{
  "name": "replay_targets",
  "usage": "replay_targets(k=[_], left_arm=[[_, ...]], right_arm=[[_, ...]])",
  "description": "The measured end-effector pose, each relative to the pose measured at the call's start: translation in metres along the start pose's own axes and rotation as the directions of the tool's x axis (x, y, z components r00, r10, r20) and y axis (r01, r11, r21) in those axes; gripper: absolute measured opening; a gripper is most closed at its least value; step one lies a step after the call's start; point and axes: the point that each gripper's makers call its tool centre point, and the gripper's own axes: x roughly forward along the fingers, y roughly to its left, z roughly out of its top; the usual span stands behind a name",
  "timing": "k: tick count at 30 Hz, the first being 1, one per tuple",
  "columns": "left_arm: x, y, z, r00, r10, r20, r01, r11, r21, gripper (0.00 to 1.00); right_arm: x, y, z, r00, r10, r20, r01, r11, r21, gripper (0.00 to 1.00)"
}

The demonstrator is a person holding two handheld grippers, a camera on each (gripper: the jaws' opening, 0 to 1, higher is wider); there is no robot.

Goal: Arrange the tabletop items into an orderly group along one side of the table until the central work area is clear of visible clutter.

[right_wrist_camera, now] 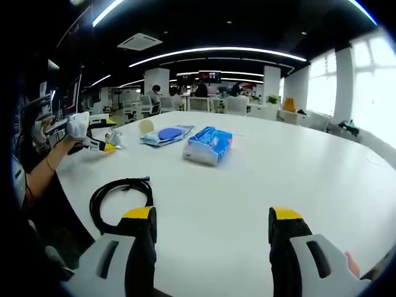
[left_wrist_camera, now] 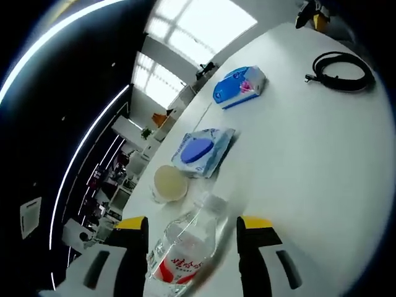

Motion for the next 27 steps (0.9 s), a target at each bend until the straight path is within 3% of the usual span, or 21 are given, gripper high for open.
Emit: replay_targets(k=[13, 27], left_arm=[[0.0081, -0.004, 0.0024, 1.0, -0.024, -0.019, 0.026, 0.996, 0.086, 0.54], [0.0097, -0.003, 0.006, 0.999, -0.033, -0.009, 0.034, 0.991, 0.126, 0.5]], right_arm=[[-0.0006, -0.0027, 0.0004, 1.0, -0.009, 0.0, 0.009, 1.0, 0.002, 0.69], [0.0017, -0.0026, -0.0014, 1.0, -0.009, -0.014, 0.009, 1.0, -0.002, 0.68]])
